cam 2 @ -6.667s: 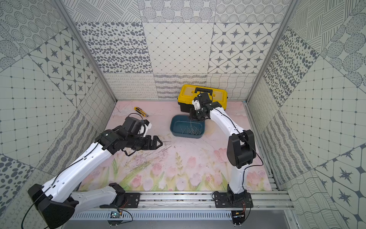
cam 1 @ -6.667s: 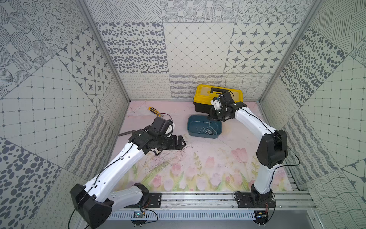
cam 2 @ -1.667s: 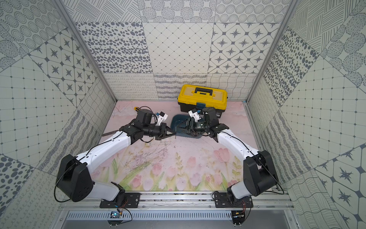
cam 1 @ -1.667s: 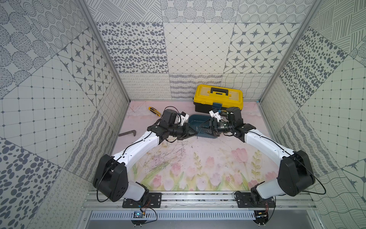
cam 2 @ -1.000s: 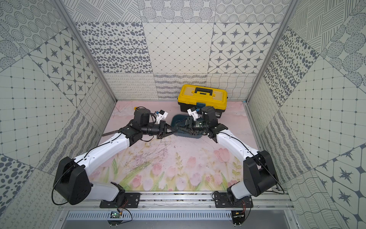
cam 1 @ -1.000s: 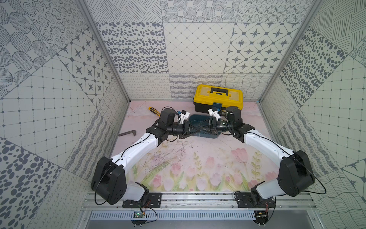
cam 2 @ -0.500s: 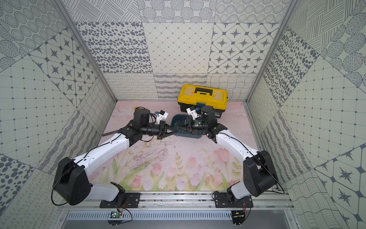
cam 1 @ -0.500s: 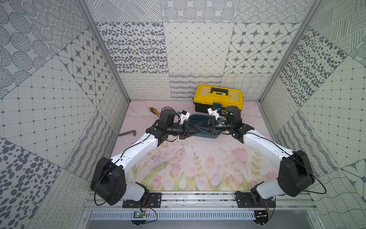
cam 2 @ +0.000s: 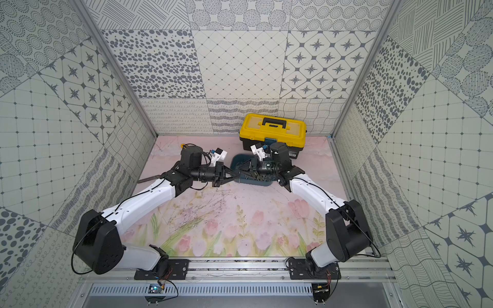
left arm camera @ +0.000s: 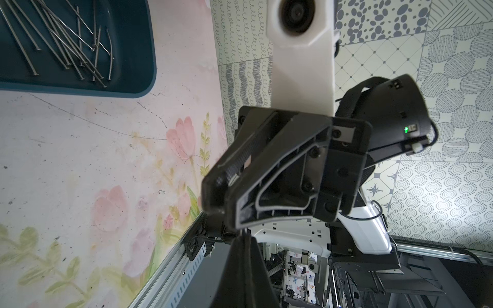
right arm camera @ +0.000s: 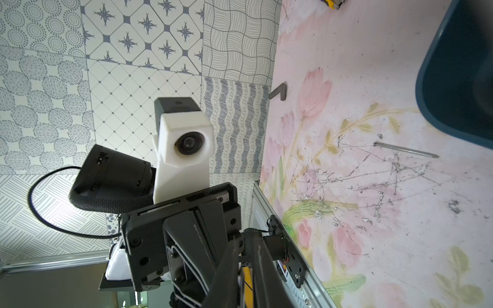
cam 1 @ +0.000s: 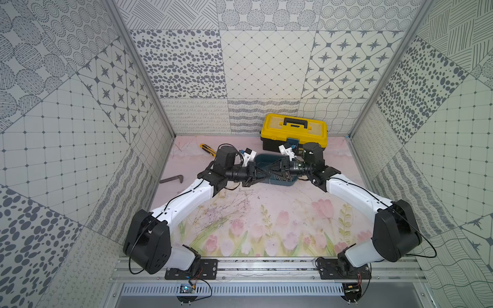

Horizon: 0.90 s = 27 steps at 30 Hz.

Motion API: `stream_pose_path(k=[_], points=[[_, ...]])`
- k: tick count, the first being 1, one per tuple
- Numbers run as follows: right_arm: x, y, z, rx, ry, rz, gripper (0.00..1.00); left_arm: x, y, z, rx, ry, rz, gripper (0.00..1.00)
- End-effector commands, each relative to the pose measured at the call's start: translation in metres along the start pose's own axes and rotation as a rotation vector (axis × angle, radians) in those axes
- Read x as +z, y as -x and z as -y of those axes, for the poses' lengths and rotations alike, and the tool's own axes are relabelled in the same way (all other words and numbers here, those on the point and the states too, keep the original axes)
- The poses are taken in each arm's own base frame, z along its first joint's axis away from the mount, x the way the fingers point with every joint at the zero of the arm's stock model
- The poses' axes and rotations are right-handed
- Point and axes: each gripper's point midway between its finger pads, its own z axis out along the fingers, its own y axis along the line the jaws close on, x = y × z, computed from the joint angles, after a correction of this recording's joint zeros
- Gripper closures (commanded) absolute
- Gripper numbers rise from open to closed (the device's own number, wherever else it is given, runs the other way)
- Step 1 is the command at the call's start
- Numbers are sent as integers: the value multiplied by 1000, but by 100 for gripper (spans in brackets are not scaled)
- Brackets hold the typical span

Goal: Put the nails on the desktop into the storage box
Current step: Pick up the nail from the center of the board, then place the nail in the storage box.

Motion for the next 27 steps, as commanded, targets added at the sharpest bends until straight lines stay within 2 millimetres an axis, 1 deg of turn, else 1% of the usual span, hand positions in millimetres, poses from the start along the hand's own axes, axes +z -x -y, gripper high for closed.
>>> stream_pose_path(k=[1, 4, 10, 12, 13, 14, 15, 18, 21, 23, 24, 27], points=[[0, 3, -7, -59, 1, 8, 91, 0, 0, 17, 57, -67, -23, 95], [-3, 1, -8, -90, -11, 11, 93, 0, 3, 19, 53, -64, -25, 84], [-6, -7, -3, -124, -45, -12, 94, -3, 5, 24, 57, -55, -15, 47], [-6, -9, 0, -131, -59, -23, 94, -7, 5, 27, 63, -47, -4, 27], [-7, -10, 2, -133, -68, -28, 94, -10, 5, 29, 70, -38, 2, 11], [-7, -12, 5, -136, -79, -35, 94, -13, 5, 29, 72, -23, 9, 2], [-8, -13, 7, -139, -88, -41, 94, -16, 7, 36, 94, -19, 25, 1], [-8, -13, 16, -147, -122, -50, 94, -25, 14, 41, 105, 40, 68, 1], [-5, -8, 23, -125, -127, -71, 94, -32, 17, 30, 102, 141, 101, 0], [-3, -1, 27, -120, -139, -76, 94, -37, 12, 22, 99, 187, 114, 0], [-3, 3, 26, -125, -140, -73, 94, -40, 10, 20, 104, 207, 126, 0], [-3, 16, 25, -135, -144, -66, 94, -53, -5, 7, 112, 277, 137, 0]])
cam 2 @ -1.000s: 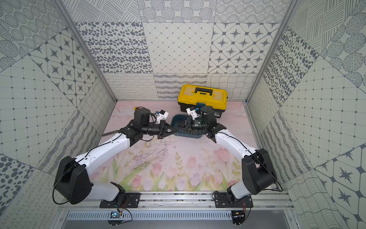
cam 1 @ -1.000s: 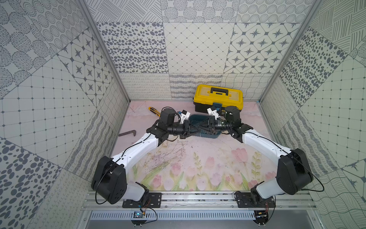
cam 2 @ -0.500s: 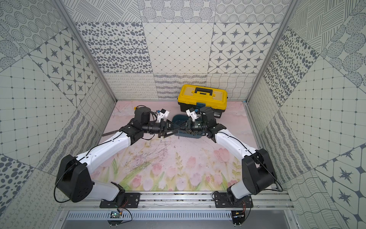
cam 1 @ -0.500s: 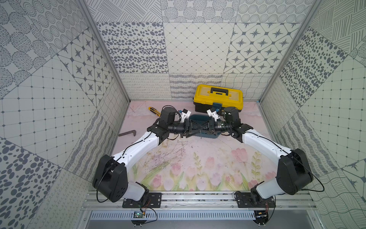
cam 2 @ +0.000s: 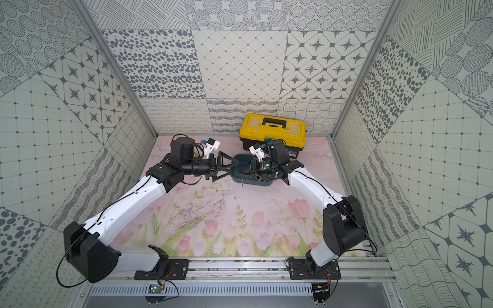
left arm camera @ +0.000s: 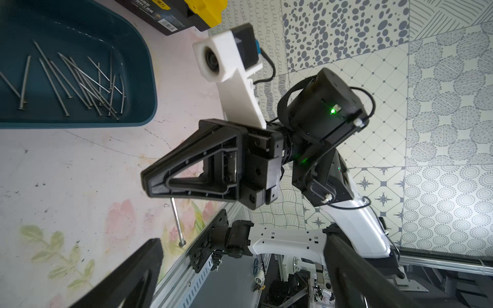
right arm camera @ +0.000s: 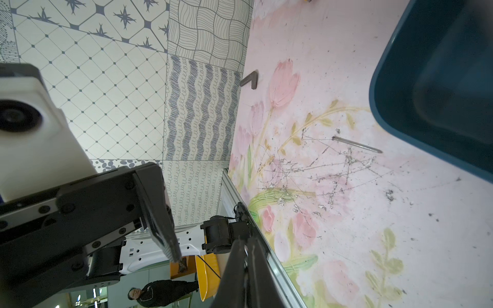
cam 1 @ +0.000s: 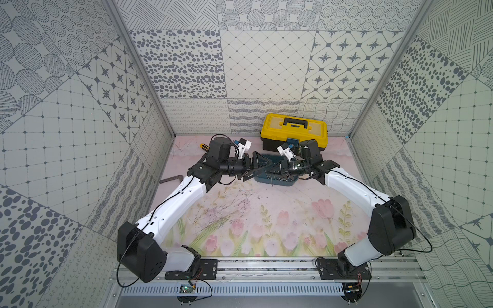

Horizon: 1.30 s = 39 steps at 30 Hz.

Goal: Put the nails on the desktop into the storage box
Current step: Place the nail in the storage box.

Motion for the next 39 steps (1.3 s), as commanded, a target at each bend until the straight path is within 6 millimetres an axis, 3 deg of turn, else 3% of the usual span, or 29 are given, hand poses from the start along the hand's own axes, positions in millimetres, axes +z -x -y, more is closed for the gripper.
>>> stream_pose_path(k=[1, 10, 21, 28, 39], points=[[-3, 14, -2, -47, -1, 6, 94, -22, -22, -37, 34, 208, 24, 0], [-21, 56, 12, -60, -89, 67, 94, -56, -51, -57, 101, 318, 66, 0], [-26, 98, 71, -98, -387, 76, 94, -65, -71, -80, 90, 372, 59, 0], [-44, 108, 126, -136, -676, 86, 94, -76, -75, -100, 81, 480, 72, 1], [-41, 98, 178, -111, -823, 22, 91, -87, -79, -125, 84, 597, 78, 0]])
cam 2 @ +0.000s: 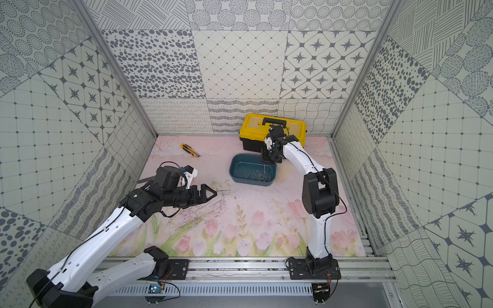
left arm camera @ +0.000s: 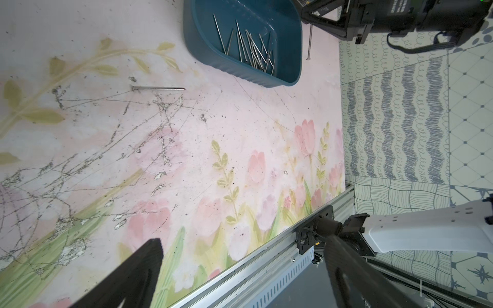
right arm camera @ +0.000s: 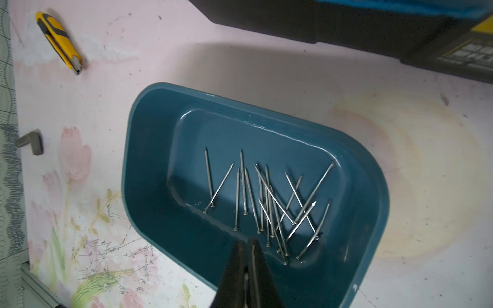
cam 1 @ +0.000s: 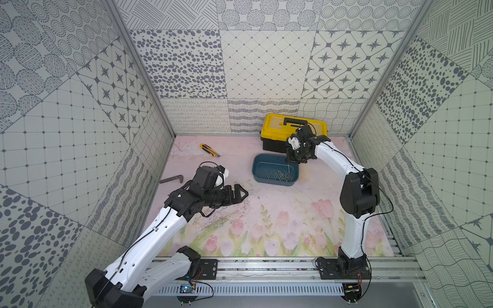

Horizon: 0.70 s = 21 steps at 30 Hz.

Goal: Put the nails on the desktop into the storage box
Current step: Place the nail in the storage box.

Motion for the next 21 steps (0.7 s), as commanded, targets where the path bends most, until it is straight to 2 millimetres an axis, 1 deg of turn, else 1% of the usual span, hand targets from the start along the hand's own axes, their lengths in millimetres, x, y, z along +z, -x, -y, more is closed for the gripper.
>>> stream_pose_path(k=[1, 7, 11, 14, 17, 19, 21], points=[[11, -4, 10, -20, -51, -15, 90, -2, -2, -19, 37, 93, 12, 1], [24, -16, 13, -11, -53, -55, 87, -1, -3, -18, 72, 92, -4, 1], [31, -23, 14, 2, -49, -80, 81, 0, -5, -20, 72, 105, -27, 0], [33, -25, 14, 7, -45, -87, 75, -1, -8, -21, 74, 108, -33, 1], [27, -24, 8, 11, -20, -81, 73, -2, -10, -25, 72, 114, -17, 0], [19, -24, 3, 12, 3, -67, 72, -1, -12, -26, 72, 100, -9, 0], [6, -23, -3, 11, 25, -42, 72, 0, -13, -24, 79, 84, -8, 0]])
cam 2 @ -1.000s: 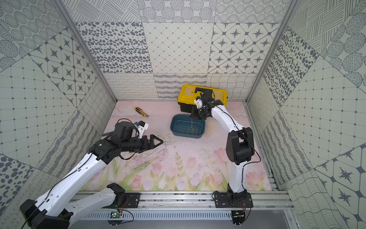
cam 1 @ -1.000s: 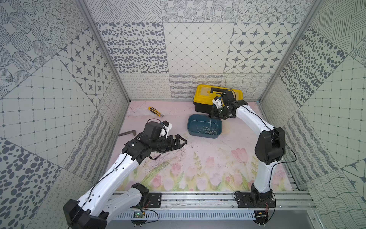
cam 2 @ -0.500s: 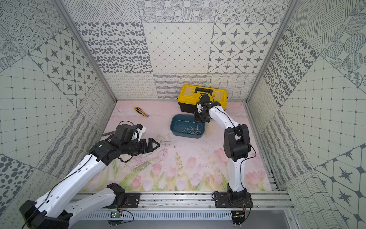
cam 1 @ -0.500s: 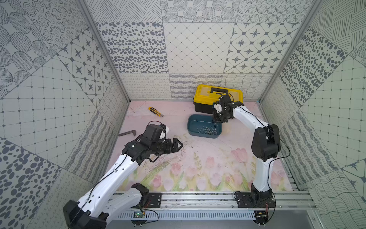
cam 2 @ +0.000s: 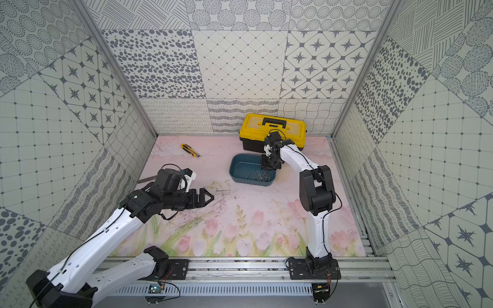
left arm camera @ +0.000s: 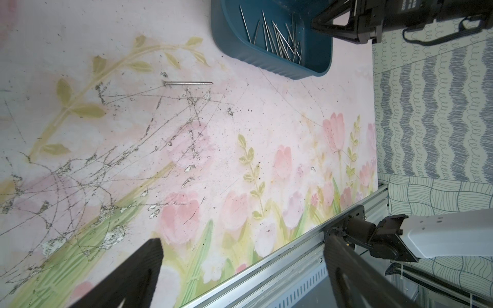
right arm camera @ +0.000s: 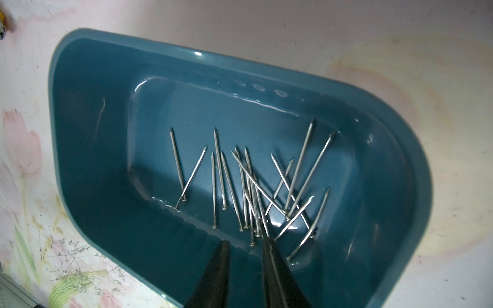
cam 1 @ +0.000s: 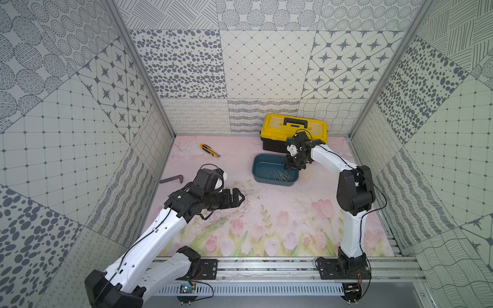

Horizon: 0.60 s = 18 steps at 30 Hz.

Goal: Put the nails on the desktop into the storage box
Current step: Place the nail in the storage box.

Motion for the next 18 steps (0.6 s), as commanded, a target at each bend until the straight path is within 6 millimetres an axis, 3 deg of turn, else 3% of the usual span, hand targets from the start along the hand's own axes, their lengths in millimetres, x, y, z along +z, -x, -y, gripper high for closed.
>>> stream_pose_path(k=[1, 10, 14, 18], points=[[-27, 2, -16, -11, 50, 60, 71, 0, -2, 0, 44, -11, 8, 0], [-79, 11, -43, -23, 149, 191, 70, 8, 5, 4, 195, 31, -66, 1], [-97, 16, -50, -33, 172, 239, 70, 6, 18, 5, 303, 67, -59, 0], [-114, 11, -56, -60, 196, 273, 70, 11, 26, 9, 425, 80, -94, 1]])
